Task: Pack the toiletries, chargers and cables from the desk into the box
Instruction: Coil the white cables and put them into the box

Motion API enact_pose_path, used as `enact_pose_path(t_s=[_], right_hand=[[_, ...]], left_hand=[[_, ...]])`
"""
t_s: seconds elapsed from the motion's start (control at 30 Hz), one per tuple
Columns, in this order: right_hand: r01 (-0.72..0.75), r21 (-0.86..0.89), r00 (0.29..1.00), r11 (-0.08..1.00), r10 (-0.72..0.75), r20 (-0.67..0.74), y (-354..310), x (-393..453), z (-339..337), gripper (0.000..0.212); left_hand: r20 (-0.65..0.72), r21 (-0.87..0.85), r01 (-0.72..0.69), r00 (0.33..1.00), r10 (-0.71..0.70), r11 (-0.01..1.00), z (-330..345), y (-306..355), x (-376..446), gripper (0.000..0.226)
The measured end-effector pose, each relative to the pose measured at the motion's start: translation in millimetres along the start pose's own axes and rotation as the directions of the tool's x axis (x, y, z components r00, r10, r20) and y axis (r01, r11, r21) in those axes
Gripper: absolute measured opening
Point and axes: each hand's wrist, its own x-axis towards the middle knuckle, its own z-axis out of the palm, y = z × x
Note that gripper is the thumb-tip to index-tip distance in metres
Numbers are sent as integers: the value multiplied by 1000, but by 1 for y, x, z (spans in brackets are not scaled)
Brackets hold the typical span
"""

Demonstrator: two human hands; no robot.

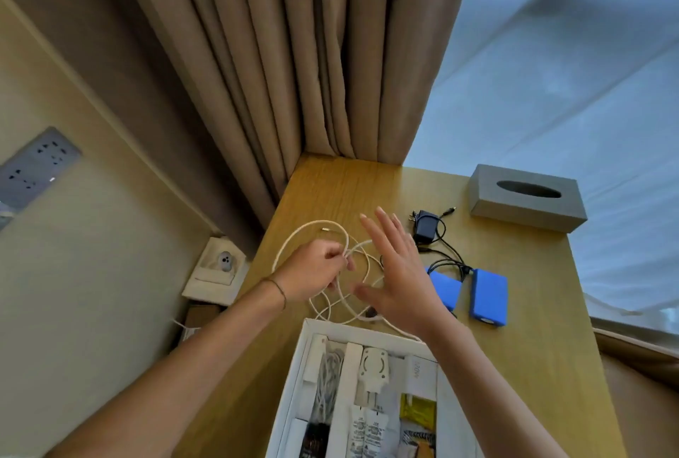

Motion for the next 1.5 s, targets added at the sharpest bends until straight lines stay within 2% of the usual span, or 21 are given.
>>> enact_pose_path(t_s=[0.07, 0.13, 0.23, 0.33, 0.37, 0.43, 0.5, 0.57, 0.63, 0.7, 0.8, 0.87, 0.93, 1.03, 1.13, 1.17, 1.27, 1.33, 1.4, 1.47, 1.5], right_hand=[[96, -126, 995, 987, -93, 33, -9, -2, -6, 108], [171, -186, 985, 968, -164, 52, -19, -4, -13, 92], [126, 76, 990, 989, -131, 56, -36, -10, -26, 43], [47, 337, 998, 940, -61, 32, -45, -16, -37, 12], [21, 396, 999, 918, -36, 30, -48, -19, -39, 11], [-25, 555, 1000, 832, 28, 2, -49, -22, -43, 29], [-62, 752, 996, 656, 92, 2, -53, -26, -45, 38], [-100, 836, 989, 539, 146, 25, -57, -29, -39, 39], [-145, 843, 981, 518, 185, 55, -61, -30, -27, 33], [-192, 827, 973, 529, 211, 91, -64, -34, -17, 31], [-314, 808, 947, 498, 227, 228, -68, -39, -13, 49], [-404, 811, 915, 422, 195, 354, -70, -40, -13, 56], [-437, 812, 898, 388, 127, 422, -71, -41, -16, 51], [-424, 797, 878, 431, -21, 478, -73, -45, -26, 45], [-365, 762, 887, 535, -50, 460, -78, -48, -27, 53], [-342, 736, 901, 584, -20, 434, -80, -48, -23, 51], [-290, 657, 930, 695, 42, 365, -83, -50, -9, 28], [-228, 506, 935, 832, 41, 353, -80, -53, -2, 17], [-120, 249, 947, 961, 36, 319, -66, -58, 4, 10], [-38, -12, 965, 999, 40, 258, -44, -62, 9, 12], [-46, -89, 969, 995, 66, 238, -32, -64, 8, 14]], left_hand=[[108, -2, -21, 994, 21, 1000, -11, 20, -20, 30], [234, -64, -60, 970, 73, 996, -20, 38, -39, 32], [272, -157, -199, 933, 236, 967, -30, 56, -61, 35], [144, -245, -333, 916, 374, 911, -35, 60, -73, 27], [94, -289, -364, 910, 404, 885, -37, 59, -76, 23], [-6, -396, -385, 909, 417, 834, -37, 53, -84, 15], [-61, -538, -339, 929, 365, 772, -33, 48, -87, 28], [-24, -721, -263, 934, 357, 641, -23, 47, -89, 40], [33, -856, -181, 915, 401, 484, -14, 49, -91, 41], [13, -889, -175, 915, 404, 423, -7, 50, -90, 42], [-184, -844, -273, 956, 229, 462, 2, 54, -89, 39], [-342, -728, -341, 933, 116, 594, 8, 57, -90, 34], [-484, -508, -410, 863, 143, 758, 12, 57, -90, 33], [-540, -378, -494, 805, 247, 783, 16, 56, -92, 33], [-586, -439, -473, 795, 156, 764, 18, 57, -94, 31], [-583, -519, -455, 808, 90, 723, 18, 59, -94, 33], [-462, -794, -399, 887, -29, 459, 18, 68, -92, 36], [-389, -857, -349, 921, -32, 380, 13, 75, -93, 23], [-343, -883, -307, 938, -43, 355, 4, 75, -96, 29], [-351, -857, -302, 935, -45, 417, -10, 71, -100, 25], [-382, -810, -317, 924, -33, 493, -18, 66, -102, 23]])
